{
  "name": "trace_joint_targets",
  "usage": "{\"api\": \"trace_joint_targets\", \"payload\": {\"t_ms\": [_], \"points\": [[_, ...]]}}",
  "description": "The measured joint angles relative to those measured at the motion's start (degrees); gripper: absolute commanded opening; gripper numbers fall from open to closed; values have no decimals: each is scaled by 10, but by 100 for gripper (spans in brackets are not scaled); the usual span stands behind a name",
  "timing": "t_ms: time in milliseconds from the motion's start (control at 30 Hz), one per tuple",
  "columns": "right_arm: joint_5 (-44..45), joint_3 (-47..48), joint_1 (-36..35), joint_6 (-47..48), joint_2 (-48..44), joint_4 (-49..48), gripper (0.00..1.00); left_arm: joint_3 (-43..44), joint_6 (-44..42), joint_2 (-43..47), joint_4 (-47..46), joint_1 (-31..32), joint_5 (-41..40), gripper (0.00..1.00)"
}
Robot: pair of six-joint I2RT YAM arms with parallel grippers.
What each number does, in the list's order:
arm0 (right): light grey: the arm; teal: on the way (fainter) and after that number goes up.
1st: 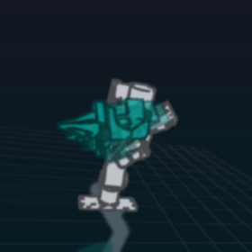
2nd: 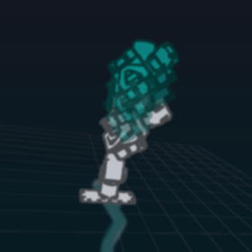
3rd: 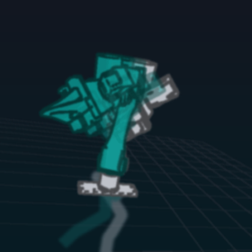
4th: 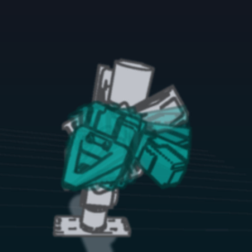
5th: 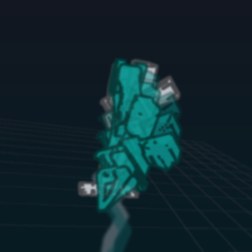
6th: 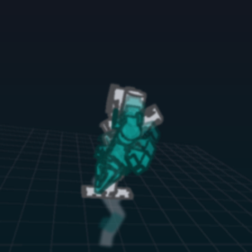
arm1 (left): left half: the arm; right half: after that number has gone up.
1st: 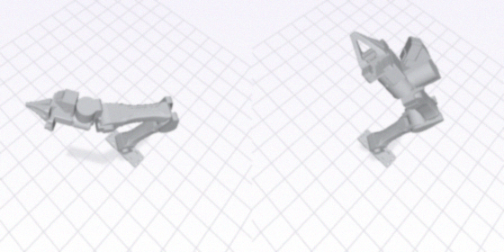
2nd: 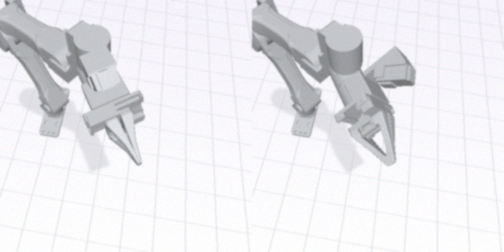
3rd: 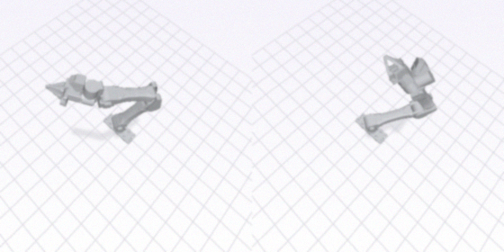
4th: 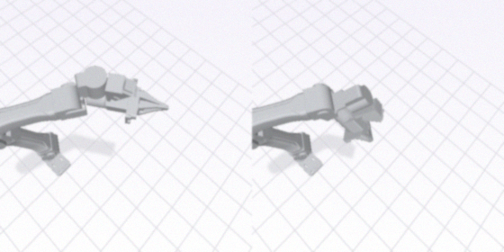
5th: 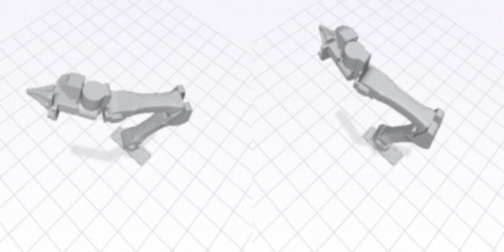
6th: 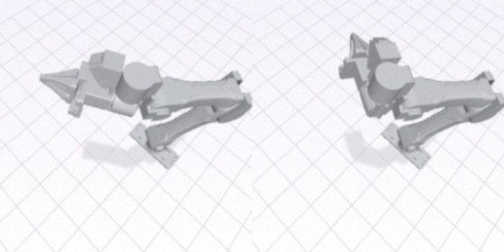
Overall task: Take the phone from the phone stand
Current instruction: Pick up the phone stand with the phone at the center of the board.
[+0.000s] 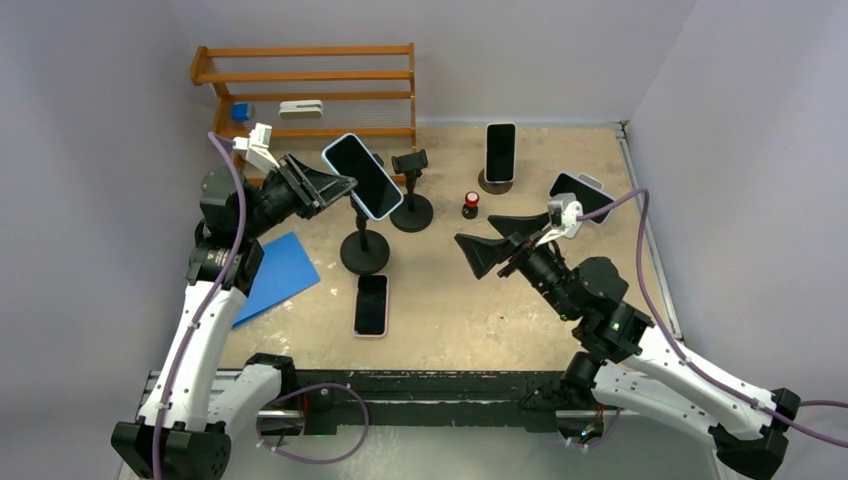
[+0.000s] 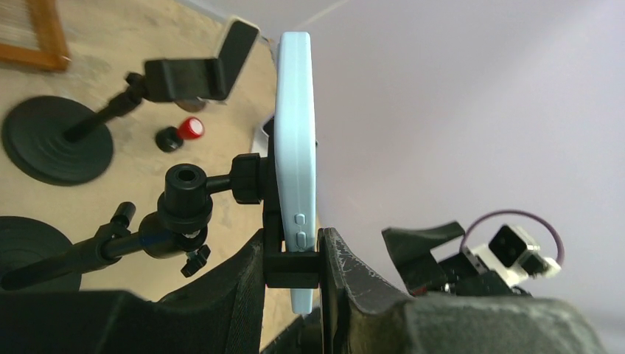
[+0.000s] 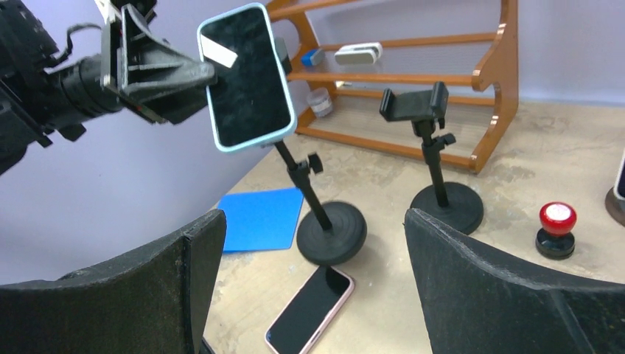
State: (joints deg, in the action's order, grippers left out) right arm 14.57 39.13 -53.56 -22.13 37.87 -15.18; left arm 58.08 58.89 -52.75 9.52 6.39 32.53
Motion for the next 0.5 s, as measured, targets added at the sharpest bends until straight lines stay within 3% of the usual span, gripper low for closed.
{"api": "trace_joint_targets", "payload": {"t_ms": [500], "points": [[46,50,0,33,-42,50,92,1,20,-11,-38,93,118,0]]}}
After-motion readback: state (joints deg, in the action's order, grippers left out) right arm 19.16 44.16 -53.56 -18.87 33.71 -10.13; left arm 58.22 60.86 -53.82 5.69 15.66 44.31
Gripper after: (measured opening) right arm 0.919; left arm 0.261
